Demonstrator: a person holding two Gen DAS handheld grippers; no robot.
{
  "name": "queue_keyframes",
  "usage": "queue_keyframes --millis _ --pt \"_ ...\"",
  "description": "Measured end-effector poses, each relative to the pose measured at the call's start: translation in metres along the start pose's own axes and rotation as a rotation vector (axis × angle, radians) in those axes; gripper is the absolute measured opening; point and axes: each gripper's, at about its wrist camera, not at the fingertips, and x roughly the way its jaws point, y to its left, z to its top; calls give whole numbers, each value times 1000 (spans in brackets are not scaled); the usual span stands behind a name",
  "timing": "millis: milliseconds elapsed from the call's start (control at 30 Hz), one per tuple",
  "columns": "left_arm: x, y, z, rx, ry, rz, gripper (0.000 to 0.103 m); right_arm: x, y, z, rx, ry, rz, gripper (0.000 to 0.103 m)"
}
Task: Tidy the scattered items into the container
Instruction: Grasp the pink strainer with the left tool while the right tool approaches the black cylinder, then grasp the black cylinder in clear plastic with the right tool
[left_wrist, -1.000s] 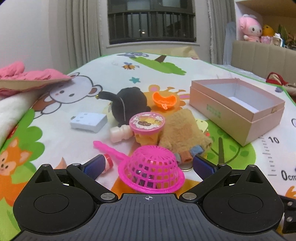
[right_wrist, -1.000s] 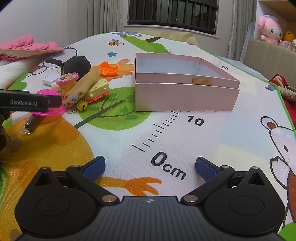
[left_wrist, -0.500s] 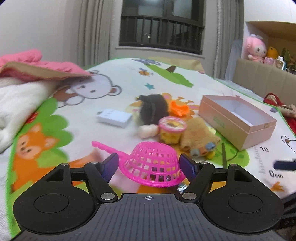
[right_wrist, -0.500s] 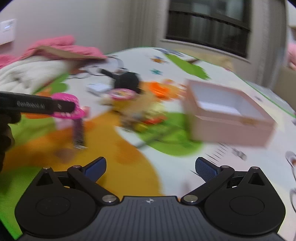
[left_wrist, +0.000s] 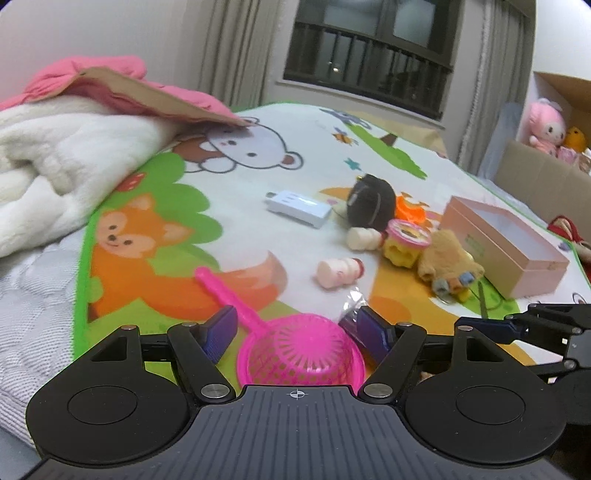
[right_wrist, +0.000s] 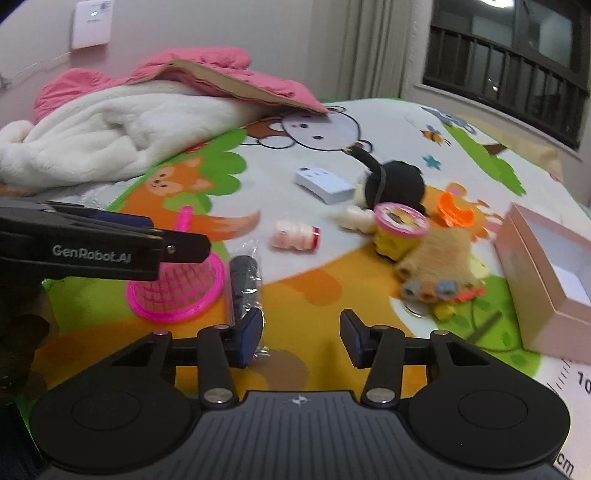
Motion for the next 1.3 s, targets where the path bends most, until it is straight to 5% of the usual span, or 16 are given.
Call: queue_keyframes --millis 233,333,467,533,767,1033,1167,1300 --pt "2 5 -1 -17 12 -5 87 -6 22 -10 -119 4 77 67" --pt "1 5 -2 -17 17 -13 90 1 26 -16 -196 -4 -55 68" --pt "-5 4 -4 -8 20 -24 94 9 1 -13 -176 -7 -311 68" --pt "-8 4 -4 -5 26 -25 94 9 -15 -9 -128 2 -359 68" --pt "-17 -4 -7 87 4 56 97 3 -43 11 255 41 -31 75" --pt "-25 10 -18 93 35 89 98 46 -19 37 406 79 -61 86" --pt "-28 16 -23 81 48 88 99 63 -7 38 336 105 -118 82" --pt "-27 19 -25 80 52 66 100 53 -14 26 248 118 -70 81"
